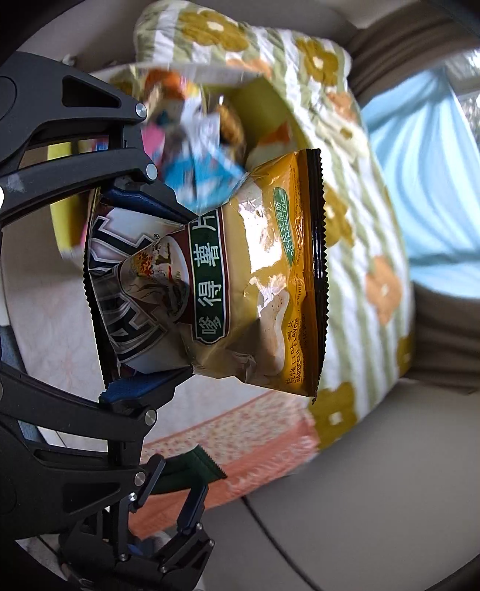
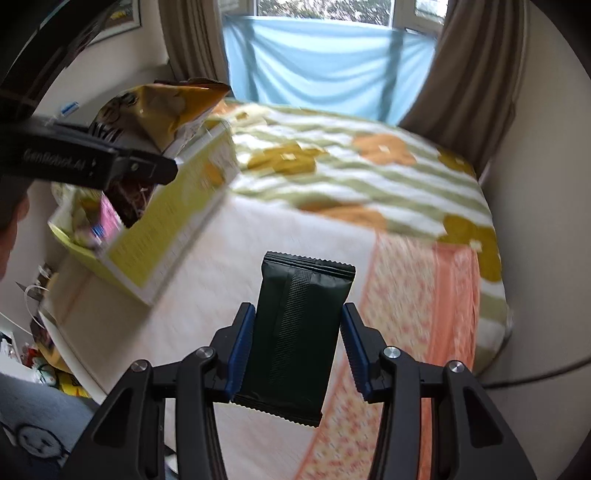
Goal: Organize snacks
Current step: 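Carry both items over the yellow box and open both tools to drop them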
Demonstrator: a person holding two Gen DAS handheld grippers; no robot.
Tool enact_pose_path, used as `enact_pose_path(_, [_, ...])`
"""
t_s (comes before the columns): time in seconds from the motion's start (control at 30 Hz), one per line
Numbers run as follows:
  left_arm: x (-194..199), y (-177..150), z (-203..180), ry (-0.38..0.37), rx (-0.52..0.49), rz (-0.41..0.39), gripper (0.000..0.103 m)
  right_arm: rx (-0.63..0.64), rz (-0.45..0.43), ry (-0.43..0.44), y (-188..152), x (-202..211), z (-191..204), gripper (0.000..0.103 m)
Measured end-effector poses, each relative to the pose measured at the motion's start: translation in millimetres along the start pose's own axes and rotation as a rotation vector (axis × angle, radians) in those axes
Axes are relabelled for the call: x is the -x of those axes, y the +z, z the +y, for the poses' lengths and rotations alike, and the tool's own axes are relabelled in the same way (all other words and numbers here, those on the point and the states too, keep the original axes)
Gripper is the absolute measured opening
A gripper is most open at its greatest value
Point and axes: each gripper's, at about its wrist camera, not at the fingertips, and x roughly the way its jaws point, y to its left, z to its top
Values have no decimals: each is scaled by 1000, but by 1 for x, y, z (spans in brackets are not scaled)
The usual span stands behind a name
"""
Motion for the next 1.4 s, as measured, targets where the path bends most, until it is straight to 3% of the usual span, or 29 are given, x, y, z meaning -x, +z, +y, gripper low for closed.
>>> enact_pose_path(0.2, [46,-6,72,26,113,-73,67,44,-63,79,54,6,43,43])
enact_pose_path(0.37, [61,-17,149,60,211,-80,67,87,-94,138,95,4,88,43])
enact_pose_path(0.53, [57,-33,214,66,269,-45,67,103,-98,177,123,-8,133,43])
enact_pose_path(0.67, [39,-45,240,36,283,-4,67,75,-80,203,136,-23,159,43])
enact_pose_path(0.8, [26,-68,255,-22,304,15,67,38,-57,206,143,-37,182,43])
enact_pose_path(0.97, [11,-88,255,-65,244,14,69,-35,-21,181,139,-53,194,43])
enact_pose_path(1.0, [10,-90,253,-71,232,8,72,-47,-16,174,138,-54,196,43])
enact_pose_path(1.07, [7,-95,251,-96,206,1,97,-73,-4,157,135,-56,198,43])
enact_pose_path(1.1, [8,-98,251,-108,203,-9,103,-83,0,151,133,-57,199,43])
enact_pose_path(1.3, [13,-109,261,-124,192,-13,103,-120,27,127,126,-57,200,43])
enact_pose_path(1.4, [23,-114,269,-94,219,-29,103,-114,29,135,126,-58,203,43])
